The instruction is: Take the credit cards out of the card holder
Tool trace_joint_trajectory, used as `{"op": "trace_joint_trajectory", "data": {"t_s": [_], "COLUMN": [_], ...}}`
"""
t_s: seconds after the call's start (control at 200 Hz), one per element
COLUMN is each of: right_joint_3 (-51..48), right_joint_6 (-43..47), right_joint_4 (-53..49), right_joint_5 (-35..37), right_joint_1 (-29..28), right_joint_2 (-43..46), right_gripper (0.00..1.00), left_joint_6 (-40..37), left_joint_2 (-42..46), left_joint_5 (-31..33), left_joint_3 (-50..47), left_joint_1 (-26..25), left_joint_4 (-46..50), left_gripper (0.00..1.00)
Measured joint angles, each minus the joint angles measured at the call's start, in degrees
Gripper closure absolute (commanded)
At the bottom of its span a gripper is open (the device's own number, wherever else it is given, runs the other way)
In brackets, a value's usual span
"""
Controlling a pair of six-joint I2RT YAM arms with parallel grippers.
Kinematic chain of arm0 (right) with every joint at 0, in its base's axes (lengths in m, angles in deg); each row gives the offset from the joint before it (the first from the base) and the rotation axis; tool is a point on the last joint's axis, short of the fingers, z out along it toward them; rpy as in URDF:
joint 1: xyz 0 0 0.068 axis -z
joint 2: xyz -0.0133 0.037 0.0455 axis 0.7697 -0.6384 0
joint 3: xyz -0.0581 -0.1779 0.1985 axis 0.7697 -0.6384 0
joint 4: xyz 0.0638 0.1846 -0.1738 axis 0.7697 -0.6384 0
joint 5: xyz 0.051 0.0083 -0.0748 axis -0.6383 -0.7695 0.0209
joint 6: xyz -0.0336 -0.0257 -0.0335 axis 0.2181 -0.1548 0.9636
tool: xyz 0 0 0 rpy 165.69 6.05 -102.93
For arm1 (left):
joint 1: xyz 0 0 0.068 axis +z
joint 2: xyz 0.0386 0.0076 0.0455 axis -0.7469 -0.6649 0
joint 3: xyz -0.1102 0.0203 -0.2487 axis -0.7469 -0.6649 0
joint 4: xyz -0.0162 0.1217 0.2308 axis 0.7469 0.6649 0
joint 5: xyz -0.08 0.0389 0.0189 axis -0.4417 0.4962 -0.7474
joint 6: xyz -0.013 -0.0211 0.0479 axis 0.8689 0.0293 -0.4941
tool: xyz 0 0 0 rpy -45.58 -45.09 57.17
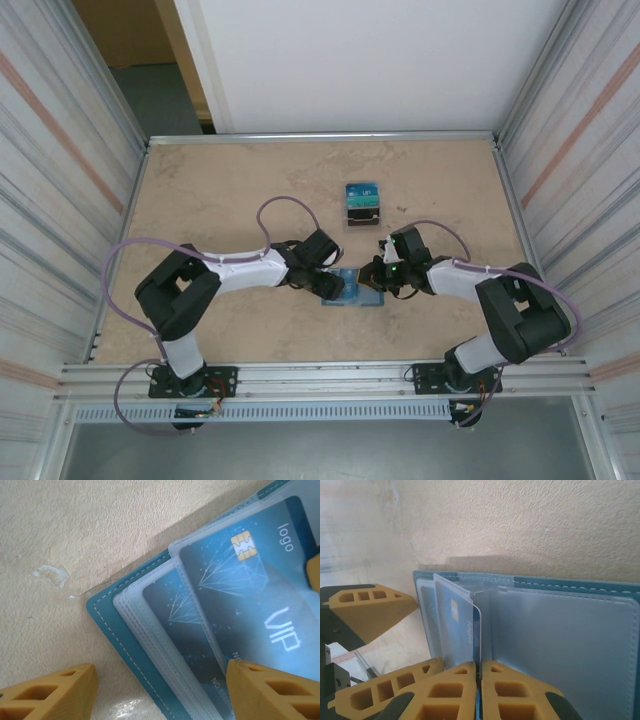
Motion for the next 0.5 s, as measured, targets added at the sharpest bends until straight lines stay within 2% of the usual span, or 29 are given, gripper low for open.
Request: {"op": "trace_joint_trajectory", "data": {"t_s": [0.501], "right_joint_3": [-2.4], "right_joint_6": [-0.7], "right_joint_4": [4.2], "right_joint_5": [-1.0], "right_joint_1": [0.5], "right_joint_2": [-0.7], "right_gripper": [0.86], "left_joint_6": [0.0], "left_joint_2": [-0.2], "left_joint_5": [-0.1], "left_joint_3": [0.1], "left_joint_1": [0.0], "left_joint_4": [0.0], "left_gripper": [0.34]}}
